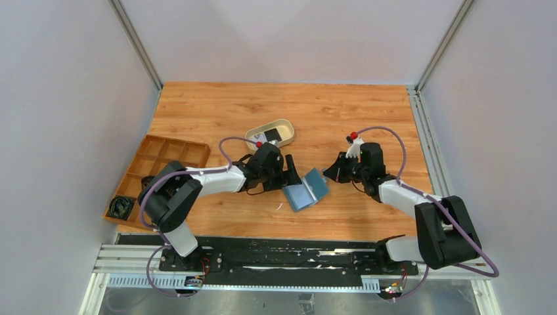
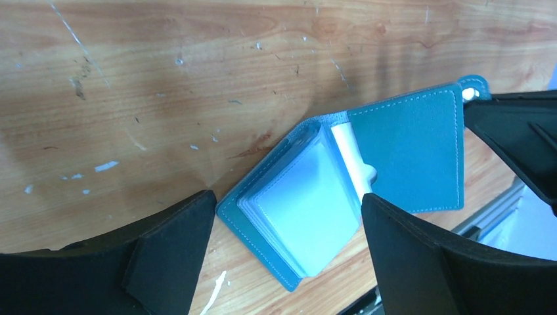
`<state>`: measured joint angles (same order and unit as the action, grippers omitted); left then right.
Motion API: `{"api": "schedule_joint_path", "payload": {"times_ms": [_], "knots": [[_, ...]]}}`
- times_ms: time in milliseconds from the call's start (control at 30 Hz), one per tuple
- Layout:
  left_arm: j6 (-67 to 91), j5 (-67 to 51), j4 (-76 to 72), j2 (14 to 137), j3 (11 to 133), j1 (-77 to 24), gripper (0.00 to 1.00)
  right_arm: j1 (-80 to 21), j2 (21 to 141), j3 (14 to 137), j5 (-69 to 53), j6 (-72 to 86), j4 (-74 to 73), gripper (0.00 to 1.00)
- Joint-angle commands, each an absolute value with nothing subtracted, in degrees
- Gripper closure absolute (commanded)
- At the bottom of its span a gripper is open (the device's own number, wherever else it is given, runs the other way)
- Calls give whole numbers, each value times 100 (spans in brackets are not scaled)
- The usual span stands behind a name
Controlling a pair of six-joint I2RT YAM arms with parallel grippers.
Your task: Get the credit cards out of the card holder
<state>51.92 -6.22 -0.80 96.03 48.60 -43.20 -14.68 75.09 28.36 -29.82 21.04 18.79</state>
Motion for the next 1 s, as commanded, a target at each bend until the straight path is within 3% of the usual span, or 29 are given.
{"api": "schedule_joint_path", "payload": {"times_ms": [0,400,533,700,967], "knots": [[5608,-1043,55,9695,4443,-4351,8,-1376,7617,2618,-2460,2288,1663,100],[7103,-1544,-1575,9502,3100,-4351,14,-1292,7315,2239,-1545,2889,1499,100],[7306,-1469,-1904,9492,2919,-4359,27,-1292,7239,2134,-1521,3011,1606,100],[7403,-1175,-1925,9234,2775,-4359,52,-1285,7214,2130,-1521,3004,1583,100],[7431,-925,-1932,9001,2595,-4358,55,-1274,7274,2089,-1579,3012,1650,100]]}}
